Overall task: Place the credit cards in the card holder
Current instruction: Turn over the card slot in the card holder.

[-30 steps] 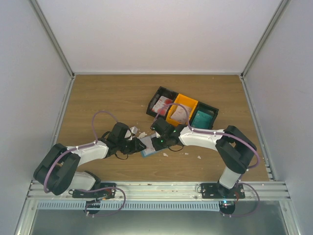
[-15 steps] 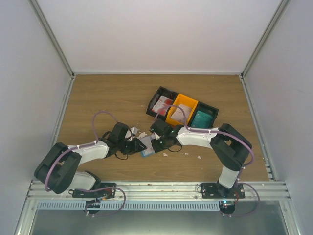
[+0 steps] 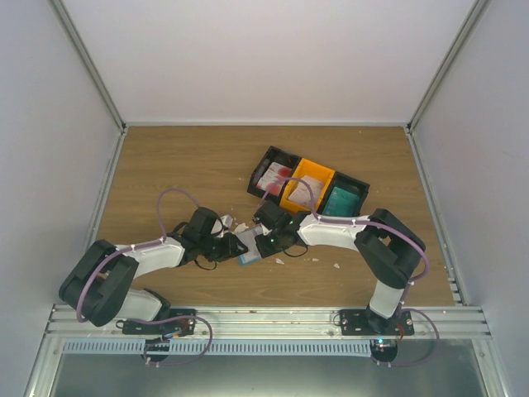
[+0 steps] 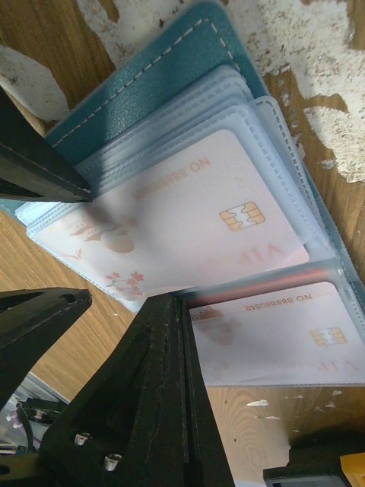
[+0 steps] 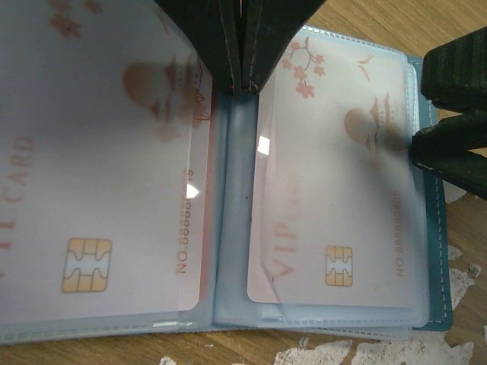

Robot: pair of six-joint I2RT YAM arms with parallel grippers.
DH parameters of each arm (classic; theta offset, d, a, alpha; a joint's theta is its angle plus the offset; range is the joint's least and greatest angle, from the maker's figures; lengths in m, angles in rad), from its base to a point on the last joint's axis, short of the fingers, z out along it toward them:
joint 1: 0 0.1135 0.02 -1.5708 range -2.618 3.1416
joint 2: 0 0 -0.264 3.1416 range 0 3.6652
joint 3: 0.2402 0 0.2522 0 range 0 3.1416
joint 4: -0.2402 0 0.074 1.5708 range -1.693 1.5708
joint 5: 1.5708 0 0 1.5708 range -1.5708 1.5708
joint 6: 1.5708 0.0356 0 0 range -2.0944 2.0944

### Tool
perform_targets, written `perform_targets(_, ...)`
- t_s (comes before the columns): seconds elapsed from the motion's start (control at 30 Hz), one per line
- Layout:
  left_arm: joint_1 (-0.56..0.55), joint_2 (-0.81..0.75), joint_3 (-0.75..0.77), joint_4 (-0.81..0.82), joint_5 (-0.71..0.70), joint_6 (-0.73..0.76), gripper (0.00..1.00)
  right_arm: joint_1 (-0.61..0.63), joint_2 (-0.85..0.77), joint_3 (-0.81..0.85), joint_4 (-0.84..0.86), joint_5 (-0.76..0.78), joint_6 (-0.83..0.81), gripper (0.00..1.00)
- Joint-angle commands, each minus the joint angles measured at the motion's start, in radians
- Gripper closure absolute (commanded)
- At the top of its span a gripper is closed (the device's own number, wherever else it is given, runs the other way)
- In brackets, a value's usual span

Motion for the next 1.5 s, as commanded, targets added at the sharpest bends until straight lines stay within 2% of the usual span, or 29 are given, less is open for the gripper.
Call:
perform_targets(0.0,-0.007,-0.004,-0.010,0.021,-0.014,-0.004,0.65,-0.003,0.048,-0.026,-0.023,0.032,0.013,0.98)
perform_targets(0.67,-0.007,-0.003,-0.020,0.013,-0.028,-0.013,0.62,-0.003,0.054,-0.025,-0.015,0.025,0.012,0.98)
perform_targets(1.47,-0.007,0.023,0.006,0.123,0.059,0.008,0.68,-0.001,0.054,-0.039,0.019,-0.005,0.007,0.99)
